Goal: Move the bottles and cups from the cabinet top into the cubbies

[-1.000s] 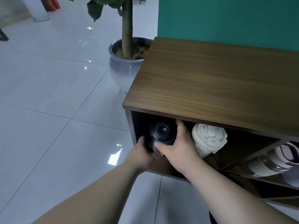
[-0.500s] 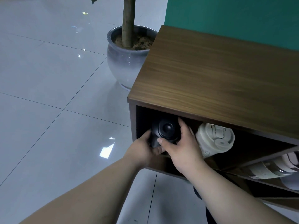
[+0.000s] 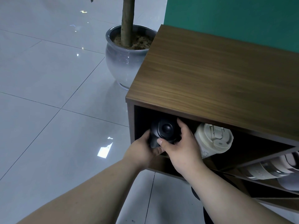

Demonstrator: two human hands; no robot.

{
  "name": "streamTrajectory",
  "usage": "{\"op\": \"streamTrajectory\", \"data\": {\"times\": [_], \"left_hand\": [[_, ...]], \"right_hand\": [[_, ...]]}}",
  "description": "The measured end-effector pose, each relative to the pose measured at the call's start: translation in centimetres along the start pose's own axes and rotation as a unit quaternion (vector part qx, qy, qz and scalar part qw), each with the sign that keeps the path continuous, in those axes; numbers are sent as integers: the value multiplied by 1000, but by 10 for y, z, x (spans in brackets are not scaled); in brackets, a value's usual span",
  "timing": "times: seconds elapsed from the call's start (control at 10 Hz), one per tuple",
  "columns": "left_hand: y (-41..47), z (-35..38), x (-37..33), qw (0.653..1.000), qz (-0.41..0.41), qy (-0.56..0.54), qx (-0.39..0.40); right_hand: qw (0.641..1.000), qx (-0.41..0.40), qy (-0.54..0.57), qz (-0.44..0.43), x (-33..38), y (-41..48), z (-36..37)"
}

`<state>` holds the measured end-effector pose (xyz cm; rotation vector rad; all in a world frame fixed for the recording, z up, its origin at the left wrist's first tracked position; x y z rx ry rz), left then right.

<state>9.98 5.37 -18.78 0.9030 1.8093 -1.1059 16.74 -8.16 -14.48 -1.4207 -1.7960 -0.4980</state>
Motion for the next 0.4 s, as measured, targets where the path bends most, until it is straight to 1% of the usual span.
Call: {"op": "streamTrajectory", "data": {"times": [0.3, 0.4], "left_hand": [[-4, -2, -2, 1000, 4, -5, -14], [-5, -2, -4, 999, -24, -6, -27]], "right_hand": [[1000, 9, 21, -14, -1, 1, 1], [999, 4, 25, -36, 7, -6, -3]]}}
Point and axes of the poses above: each hand's wrist, its own y-axis towards the middle knuckle, its own z-axis out of the palm, x = y × z, the point moved 6 cm from there along y, towards the middle knuckle, and after that the axes turned 12 degrees about -y, right-handed, at the moved point
